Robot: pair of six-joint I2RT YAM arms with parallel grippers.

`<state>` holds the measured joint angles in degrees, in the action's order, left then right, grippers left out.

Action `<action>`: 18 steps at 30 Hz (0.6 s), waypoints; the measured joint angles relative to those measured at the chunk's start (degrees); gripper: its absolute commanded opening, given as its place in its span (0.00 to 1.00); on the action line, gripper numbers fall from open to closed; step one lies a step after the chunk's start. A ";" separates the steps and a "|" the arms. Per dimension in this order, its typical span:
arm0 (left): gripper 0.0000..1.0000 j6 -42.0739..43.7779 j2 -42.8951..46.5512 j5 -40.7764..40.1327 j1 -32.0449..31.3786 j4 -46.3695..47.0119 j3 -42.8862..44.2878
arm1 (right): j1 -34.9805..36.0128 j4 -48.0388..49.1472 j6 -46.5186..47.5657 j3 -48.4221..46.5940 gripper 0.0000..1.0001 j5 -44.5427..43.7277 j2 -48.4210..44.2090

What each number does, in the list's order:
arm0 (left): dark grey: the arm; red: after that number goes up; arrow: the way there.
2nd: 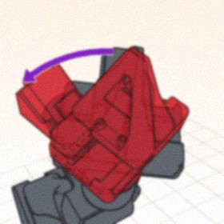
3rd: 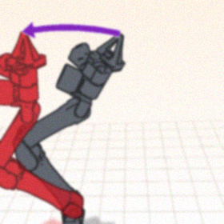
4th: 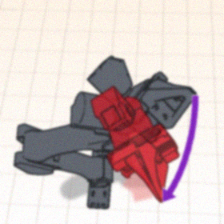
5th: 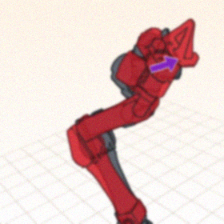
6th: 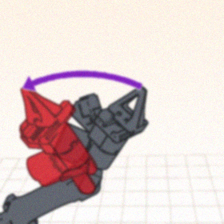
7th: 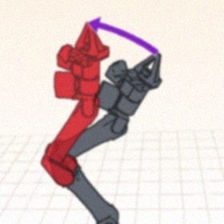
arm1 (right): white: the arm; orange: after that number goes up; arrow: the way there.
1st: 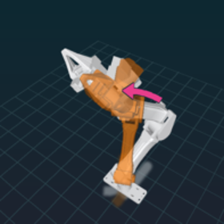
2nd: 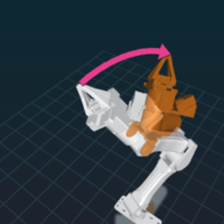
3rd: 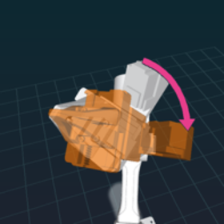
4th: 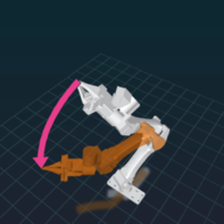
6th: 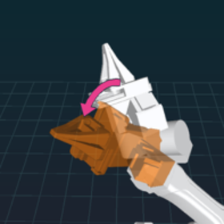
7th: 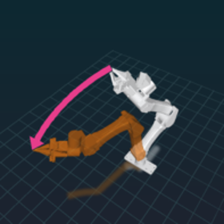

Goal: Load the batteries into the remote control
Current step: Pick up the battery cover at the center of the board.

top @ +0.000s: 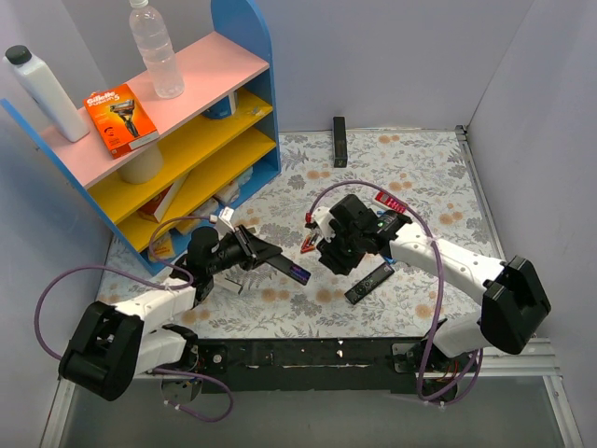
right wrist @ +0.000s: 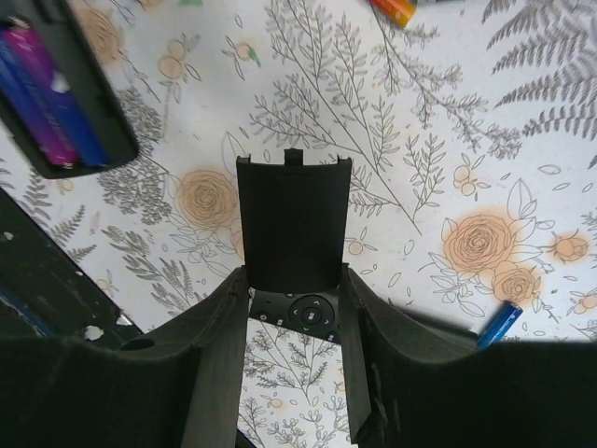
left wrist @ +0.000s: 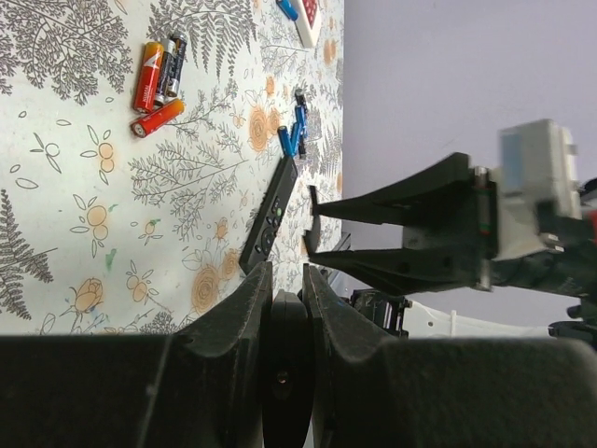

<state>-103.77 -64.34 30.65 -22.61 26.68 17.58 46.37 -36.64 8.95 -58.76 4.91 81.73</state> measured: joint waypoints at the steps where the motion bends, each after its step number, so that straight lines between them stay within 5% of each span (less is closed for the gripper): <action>1: 0.00 -0.17 -0.61 0.17 0.00 0.81 0.00 | 0.24 -0.44 0.00 -0.81 0.29 0.28 -0.57; 18: 0.00 -4.42 -5.53 2.21 0.00 12.94 -0.31 | 9.64 -4.17 -1.25 -11.39 0.30 1.46 1.84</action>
<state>-108.18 -69.87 32.86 -22.61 39.62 17.28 56.01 -40.82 7.70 -70.15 6.37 83.57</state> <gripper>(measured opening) 0.162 0.457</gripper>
